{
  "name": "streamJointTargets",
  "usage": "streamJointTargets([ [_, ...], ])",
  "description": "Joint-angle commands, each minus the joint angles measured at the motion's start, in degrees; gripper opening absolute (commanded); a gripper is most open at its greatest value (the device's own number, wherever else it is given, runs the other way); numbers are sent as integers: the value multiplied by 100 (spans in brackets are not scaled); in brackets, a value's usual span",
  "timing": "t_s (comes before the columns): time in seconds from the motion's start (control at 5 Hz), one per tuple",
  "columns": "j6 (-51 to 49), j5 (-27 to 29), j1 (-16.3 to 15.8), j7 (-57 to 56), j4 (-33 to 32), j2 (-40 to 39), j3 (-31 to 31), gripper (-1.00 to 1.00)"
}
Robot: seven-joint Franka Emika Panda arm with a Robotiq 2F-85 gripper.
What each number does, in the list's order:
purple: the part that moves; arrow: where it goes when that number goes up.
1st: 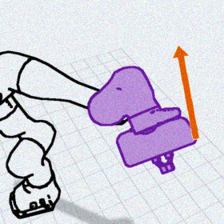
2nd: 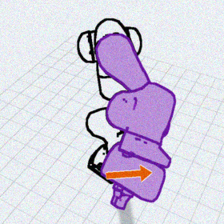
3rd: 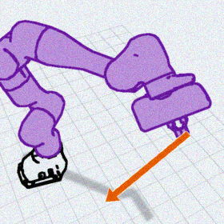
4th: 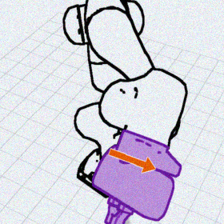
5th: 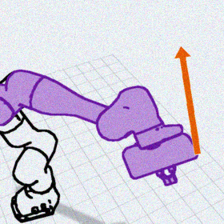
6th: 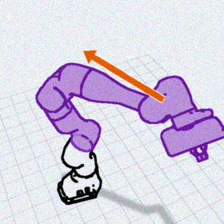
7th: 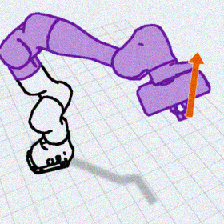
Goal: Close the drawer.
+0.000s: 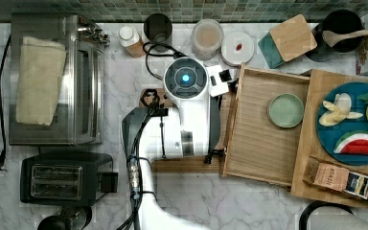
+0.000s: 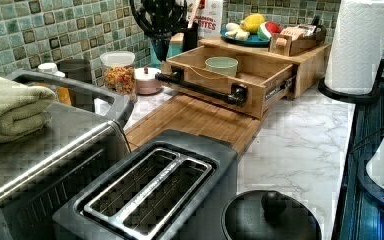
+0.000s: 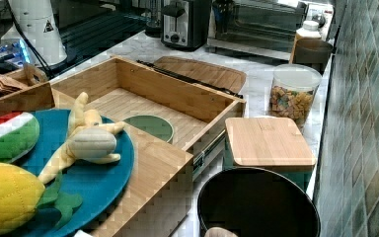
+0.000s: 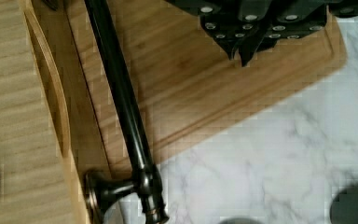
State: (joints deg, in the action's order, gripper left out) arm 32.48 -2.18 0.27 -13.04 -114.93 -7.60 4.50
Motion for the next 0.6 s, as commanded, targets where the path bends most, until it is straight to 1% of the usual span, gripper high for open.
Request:
streamJointTargets([
  [0.2, 105, -1327, -259, -178, -294, -398, 83, -100],
  [0.4, 301, -1524, -255, -167, -282, -587, 70, -100],
  [0.6, 432, -1621, -71, -261, -202, -860, 144, -100],
])
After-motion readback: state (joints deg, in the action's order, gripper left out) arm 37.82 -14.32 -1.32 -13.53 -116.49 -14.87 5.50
